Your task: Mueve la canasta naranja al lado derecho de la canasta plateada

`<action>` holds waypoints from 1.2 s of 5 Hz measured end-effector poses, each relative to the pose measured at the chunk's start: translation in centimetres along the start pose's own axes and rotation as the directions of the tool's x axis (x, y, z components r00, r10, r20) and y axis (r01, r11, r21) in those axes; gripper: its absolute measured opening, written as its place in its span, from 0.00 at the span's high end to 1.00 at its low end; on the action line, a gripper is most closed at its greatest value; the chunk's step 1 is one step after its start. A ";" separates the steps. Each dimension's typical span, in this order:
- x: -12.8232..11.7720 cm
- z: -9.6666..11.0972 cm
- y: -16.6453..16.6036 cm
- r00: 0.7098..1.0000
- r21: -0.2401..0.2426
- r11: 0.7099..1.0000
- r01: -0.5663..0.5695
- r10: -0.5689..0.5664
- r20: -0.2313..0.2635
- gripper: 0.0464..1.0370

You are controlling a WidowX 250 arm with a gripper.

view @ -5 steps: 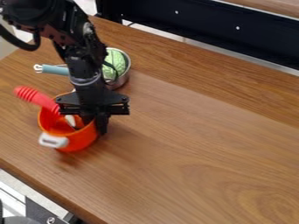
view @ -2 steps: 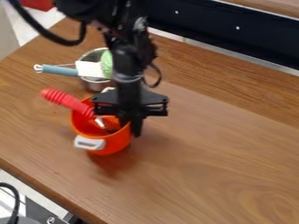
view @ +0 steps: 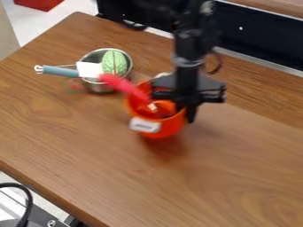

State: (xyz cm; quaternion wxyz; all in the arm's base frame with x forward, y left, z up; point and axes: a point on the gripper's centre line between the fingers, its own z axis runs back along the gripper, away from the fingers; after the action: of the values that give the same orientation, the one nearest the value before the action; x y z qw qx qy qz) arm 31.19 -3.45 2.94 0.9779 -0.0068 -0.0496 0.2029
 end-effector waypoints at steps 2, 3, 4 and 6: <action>4.0 -1.5 -2.4 0.999 0.003 0.999 -0.042 0.042 0.013 0.99; 4.8 -2.0 -2.5 0.999 0.020 0.999 -0.050 0.050 0.014 0.99; 5.2 -2.4 -2.5 0.998 0.043 0.997 -0.057 0.057 -0.002 0.97; 5.7 -2.0 -3.0 0.997 0.027 0.997 -0.071 0.071 0.000 0.63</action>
State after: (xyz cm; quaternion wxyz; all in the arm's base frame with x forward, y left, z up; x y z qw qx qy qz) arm 37.77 -3.88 1.59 0.9701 0.0045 -0.0463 0.2384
